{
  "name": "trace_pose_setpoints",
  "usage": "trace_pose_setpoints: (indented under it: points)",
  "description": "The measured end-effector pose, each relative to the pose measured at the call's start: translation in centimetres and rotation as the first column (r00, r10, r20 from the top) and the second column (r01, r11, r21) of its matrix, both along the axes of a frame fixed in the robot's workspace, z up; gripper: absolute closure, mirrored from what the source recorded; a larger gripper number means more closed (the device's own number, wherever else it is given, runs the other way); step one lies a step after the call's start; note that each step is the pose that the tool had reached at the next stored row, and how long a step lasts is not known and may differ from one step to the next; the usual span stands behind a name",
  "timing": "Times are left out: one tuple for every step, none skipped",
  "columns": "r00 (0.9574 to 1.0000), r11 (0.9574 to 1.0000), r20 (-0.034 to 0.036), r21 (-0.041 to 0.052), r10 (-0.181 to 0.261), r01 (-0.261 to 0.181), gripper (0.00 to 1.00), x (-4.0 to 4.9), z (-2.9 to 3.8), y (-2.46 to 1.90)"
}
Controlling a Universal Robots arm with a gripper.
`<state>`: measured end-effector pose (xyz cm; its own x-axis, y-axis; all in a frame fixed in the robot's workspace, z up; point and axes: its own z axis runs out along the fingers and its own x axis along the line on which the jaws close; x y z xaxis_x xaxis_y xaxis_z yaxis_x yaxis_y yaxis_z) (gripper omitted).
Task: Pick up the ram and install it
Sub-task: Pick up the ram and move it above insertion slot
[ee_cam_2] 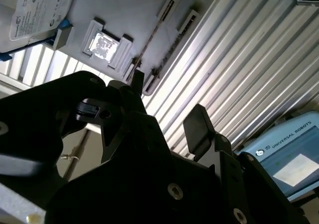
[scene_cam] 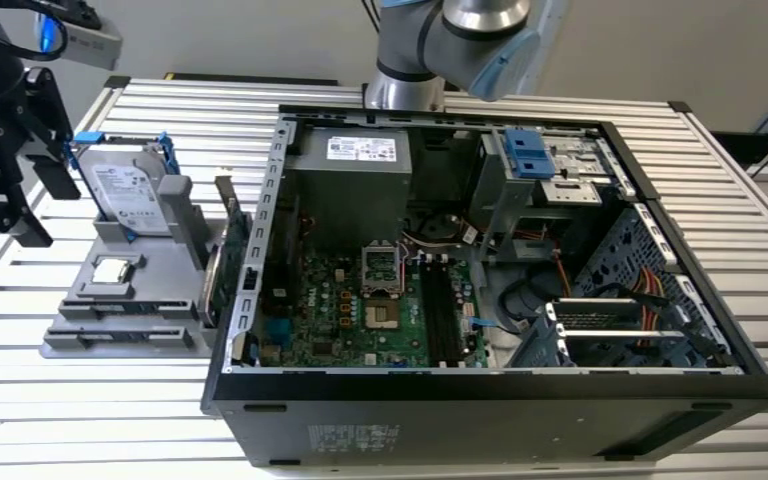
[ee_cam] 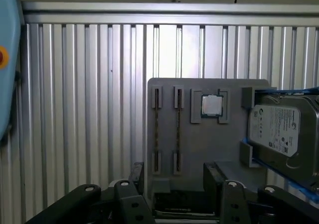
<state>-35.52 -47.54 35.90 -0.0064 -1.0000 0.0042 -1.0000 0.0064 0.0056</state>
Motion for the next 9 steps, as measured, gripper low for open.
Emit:
trace_pose_setpoints:
  points:
    - [1.0,1.0,0.0,0.0,-0.005,0.005,0.0,-0.01,-0.07,0.0]
    - [0.9999,0.9999,0.0,-0.0001,-0.011,0.011,0.0,-0.01,-0.13,0.01]
    - [0.9998,0.9998,0.0,-0.0002,-0.018,0.018,0.0,-0.01,-0.19,0.01]
    - [0.9997,0.9997,0.0,-0.0001,-0.025,0.025,0.0,-0.01,-0.25,0.01]
    - [0.9995,0.9995,0.0,-0.0001,-0.031,0.031,0.0,-0.01,-0.31,0.01]
    - [0.9994,0.9994,0.0,-0.0001,-0.035,0.035,0.0,-0.01,-0.34,0.01]
    - [0.9994,0.9994,0.0,-0.0001,-0.035,0.035,0.0,-0.01,-0.38,0.01]
    - [0.9994,0.9994,0.0,-0.0001,-0.035,0.035,0.0,-0.01,-0.42,0.01]
    - [0.9994,0.9994,-0.0001,-0.0002,-0.035,0.035,0.0,-0.02,-0.43,0.01]
